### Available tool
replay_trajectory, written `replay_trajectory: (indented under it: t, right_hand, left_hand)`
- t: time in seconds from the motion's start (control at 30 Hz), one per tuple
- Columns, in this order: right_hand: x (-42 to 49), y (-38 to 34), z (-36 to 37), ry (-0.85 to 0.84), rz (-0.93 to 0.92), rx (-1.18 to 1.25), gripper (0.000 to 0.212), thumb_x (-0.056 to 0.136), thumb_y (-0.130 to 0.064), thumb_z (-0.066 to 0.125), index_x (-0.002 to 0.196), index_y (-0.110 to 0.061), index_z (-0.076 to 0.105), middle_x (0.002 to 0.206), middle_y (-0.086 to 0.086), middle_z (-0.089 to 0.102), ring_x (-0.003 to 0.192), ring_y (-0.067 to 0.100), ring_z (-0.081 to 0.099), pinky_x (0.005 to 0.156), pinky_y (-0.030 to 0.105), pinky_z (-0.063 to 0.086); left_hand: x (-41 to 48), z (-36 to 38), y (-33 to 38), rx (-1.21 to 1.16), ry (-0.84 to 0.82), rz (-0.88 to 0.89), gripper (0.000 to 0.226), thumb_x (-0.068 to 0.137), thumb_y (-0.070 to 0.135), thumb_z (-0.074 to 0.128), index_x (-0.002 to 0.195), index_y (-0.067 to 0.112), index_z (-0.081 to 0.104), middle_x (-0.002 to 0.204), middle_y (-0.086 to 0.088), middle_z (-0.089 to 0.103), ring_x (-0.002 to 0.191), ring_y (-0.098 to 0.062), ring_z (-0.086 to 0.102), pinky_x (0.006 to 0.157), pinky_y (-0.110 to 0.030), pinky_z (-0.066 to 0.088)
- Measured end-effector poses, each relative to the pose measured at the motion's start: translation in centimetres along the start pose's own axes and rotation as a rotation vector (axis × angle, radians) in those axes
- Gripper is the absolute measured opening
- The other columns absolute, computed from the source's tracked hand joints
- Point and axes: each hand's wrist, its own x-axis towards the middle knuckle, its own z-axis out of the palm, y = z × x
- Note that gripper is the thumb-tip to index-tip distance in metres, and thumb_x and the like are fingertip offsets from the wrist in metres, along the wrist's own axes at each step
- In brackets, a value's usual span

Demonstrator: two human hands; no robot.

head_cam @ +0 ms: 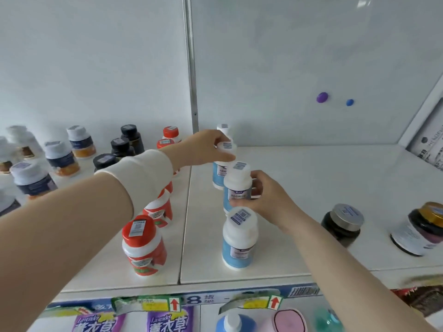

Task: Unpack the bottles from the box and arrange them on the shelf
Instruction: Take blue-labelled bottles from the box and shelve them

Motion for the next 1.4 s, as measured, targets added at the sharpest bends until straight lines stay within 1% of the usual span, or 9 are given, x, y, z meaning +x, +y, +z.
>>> replay_trajectory:
  t: [0.13, 0.27, 0.37, 0.7, 0.8, 0.9, 1.07, 1.27, 1.4]
  right_hand:
    - [0.4, 0.5, 0.5, -0.015, 0.007, -0.044, 0.049, 0.068, -0.017, 0.081, 0.108, -0.020, 0.053, 0.096, -0.013, 0.061, 0.090, 0.008, 0.060, 0.074, 0.019, 0.050]
    - [0.4, 1.1, 1.0, -0.034, 0.031, -0.078, 0.051, 0.068, -0.017, 0.081, 0.107, -0.025, 0.049, 0.100, -0.012, 0.059, 0.091, 0.007, 0.059, 0.073, 0.015, 0.049]
    - [0.5, 1.4, 1.3, -0.043, 0.055, -0.072, 0.054, 0.069, -0.015, 0.080, 0.109, -0.027, 0.046, 0.100, -0.014, 0.057, 0.094, 0.009, 0.058, 0.078, 0.020, 0.047]
    - [-0.3, -1.5, -1.8, -0.030, 0.101, -0.097, 0.061, 0.071, -0.020, 0.079, 0.123, -0.023, 0.047, 0.118, -0.003, 0.058, 0.104, 0.013, 0.060, 0.084, 0.026, 0.050]
    - [-0.4, -4.9, -3.5, 0.004, 0.047, -0.182, 0.059, 0.077, -0.027, 0.073, 0.130, -0.020, 0.046, 0.124, -0.002, 0.056, 0.103, 0.011, 0.057, 0.078, 0.023, 0.043]
    - [-0.1, -8.5, -3.0, 0.021, -0.053, -0.316, 0.056, 0.083, -0.031, 0.067, 0.133, -0.016, 0.045, 0.129, -0.002, 0.053, 0.106, 0.011, 0.052, 0.084, 0.024, 0.037]
    - [-0.8, -12.9, 3.5, -0.062, -0.256, -0.600, 0.056, 0.087, -0.037, 0.060, 0.135, -0.013, 0.042, 0.138, 0.004, 0.049, 0.123, 0.020, 0.049, 0.094, 0.029, 0.038]
    - [-4.0, -16.9, 15.8, -0.229, -0.532, -0.804, 0.053, 0.091, -0.034, 0.052, 0.135, -0.009, 0.037, 0.137, 0.013, 0.044, 0.125, 0.030, 0.045, 0.099, 0.038, 0.039]
    - [-7.6, -20.2, 26.2, -0.367, -0.669, -0.818, 0.053, 0.092, -0.035, 0.049, 0.137, -0.010, 0.036, 0.139, 0.014, 0.041, 0.125, 0.031, 0.043, 0.097, 0.038, 0.038]
  left_hand:
    - [0.3, 0.7, 0.1, 0.010, -0.041, 0.013, 0.045, 0.083, 0.034, 0.068, 0.121, 0.013, 0.054, 0.100, 0.005, 0.054, 0.080, -0.010, 0.050, 0.061, -0.009, 0.037]
    - [0.7, 1.2, -0.2, 0.036, -0.095, 0.014, 0.047, 0.083, 0.033, 0.068, 0.122, 0.014, 0.050, 0.113, 0.000, 0.058, 0.087, -0.011, 0.053, 0.073, -0.017, 0.039]
    - [1.0, 1.5, -0.6, 0.022, -0.114, 0.003, 0.049, 0.084, 0.033, 0.067, 0.125, 0.015, 0.047, 0.118, -0.001, 0.057, 0.093, -0.013, 0.053, 0.079, -0.021, 0.039]
    - [-0.6, -0.3, 0.2, 0.009, -0.081, 0.056, 0.053, 0.086, 0.033, 0.064, 0.131, 0.014, 0.044, 0.130, 0.000, 0.054, 0.104, -0.014, 0.054, 0.086, -0.019, 0.038]
    - [-2.4, -2.8, 0.8, 0.135, 0.016, 0.085, 0.049, 0.088, 0.033, 0.062, 0.130, 0.014, 0.047, 0.131, 0.000, 0.055, 0.115, -0.017, 0.054, 0.087, -0.018, 0.036]
    - [-5.4, -5.6, 1.1, 0.404, 0.092, 0.080, 0.046, 0.091, 0.037, 0.055, 0.132, 0.019, 0.045, 0.131, 0.001, 0.055, 0.116, -0.020, 0.054, 0.095, -0.031, 0.042]
    - [-13.1, -9.2, -0.7, 0.897, 0.109, -0.041, 0.043, 0.094, 0.037, 0.049, 0.132, 0.021, 0.044, 0.122, -0.003, 0.057, 0.110, -0.022, 0.055, 0.090, -0.033, 0.047]
    - [-26.2, -13.7, -5.8, 1.072, 0.084, -0.348, 0.041, 0.095, 0.037, 0.046, 0.131, 0.018, 0.044, 0.125, -0.005, 0.055, 0.114, -0.025, 0.054, 0.084, -0.034, 0.044]
    - [-37.3, -16.8, -10.7, 1.068, 0.048, -0.585, 0.041, 0.093, 0.038, 0.046, 0.131, 0.020, 0.045, 0.127, -0.005, 0.055, 0.116, -0.026, 0.054, 0.092, -0.038, 0.047]
